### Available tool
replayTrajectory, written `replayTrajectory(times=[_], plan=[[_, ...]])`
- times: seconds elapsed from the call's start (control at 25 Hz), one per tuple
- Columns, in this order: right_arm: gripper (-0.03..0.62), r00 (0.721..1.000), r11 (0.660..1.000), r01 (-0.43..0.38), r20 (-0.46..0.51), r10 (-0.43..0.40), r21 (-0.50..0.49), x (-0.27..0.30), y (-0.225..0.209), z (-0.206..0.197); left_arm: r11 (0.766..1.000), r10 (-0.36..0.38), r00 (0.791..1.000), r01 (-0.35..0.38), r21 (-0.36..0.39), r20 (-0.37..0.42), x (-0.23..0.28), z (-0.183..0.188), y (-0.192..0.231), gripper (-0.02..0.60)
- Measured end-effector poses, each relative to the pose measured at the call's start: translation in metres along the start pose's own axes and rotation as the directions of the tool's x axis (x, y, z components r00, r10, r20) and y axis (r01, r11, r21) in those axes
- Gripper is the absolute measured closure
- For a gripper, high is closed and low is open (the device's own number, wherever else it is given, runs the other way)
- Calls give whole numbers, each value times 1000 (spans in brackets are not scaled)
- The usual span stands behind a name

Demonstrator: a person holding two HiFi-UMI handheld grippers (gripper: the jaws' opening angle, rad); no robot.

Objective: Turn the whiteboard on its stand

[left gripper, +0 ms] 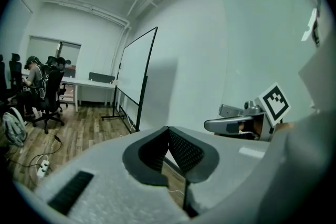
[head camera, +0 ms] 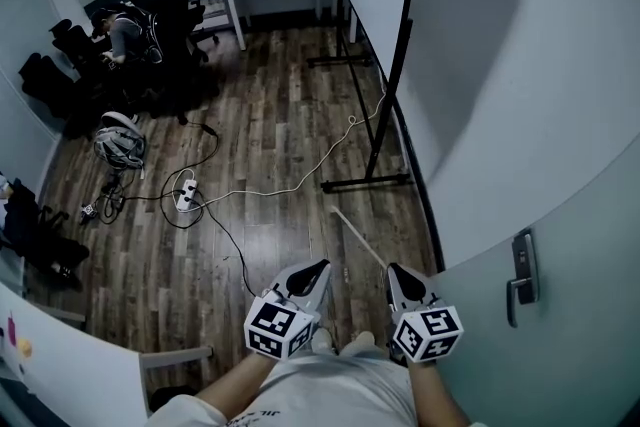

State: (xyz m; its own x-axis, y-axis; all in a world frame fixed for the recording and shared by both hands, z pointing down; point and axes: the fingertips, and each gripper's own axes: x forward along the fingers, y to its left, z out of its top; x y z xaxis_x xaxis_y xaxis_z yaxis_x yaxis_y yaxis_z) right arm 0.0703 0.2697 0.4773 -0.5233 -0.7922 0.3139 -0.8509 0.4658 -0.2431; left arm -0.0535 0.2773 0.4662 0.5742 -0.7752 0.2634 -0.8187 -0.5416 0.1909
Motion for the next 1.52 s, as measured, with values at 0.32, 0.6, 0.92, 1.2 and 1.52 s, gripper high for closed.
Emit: replayTrajectory(times=[0.32,0.6,0.92,1.2,1.52], plan=[[588,1000,1000,-18,-22,18,-10,26,14,-1,1000,-2,1000,2,-8,17,2,9,27,572],[588,999,1000,-26,-25,26,-5,70,-7,7,1000,-6,1000,6,-11,12,37,13,57,572],[588,998,998,-62,-26,61,-21,142,-57,47,1000,21,999,-20,-13,29,111,48,99,571],[588,996,993,-90,0,91,-79,199,-112,107,1000,22,998,-22,-17,57,190,93,126,571],[588,996,990,-91,1,91,-105,244,-166,140,998,56,997,-56,-15,58,256,118,153,572]])
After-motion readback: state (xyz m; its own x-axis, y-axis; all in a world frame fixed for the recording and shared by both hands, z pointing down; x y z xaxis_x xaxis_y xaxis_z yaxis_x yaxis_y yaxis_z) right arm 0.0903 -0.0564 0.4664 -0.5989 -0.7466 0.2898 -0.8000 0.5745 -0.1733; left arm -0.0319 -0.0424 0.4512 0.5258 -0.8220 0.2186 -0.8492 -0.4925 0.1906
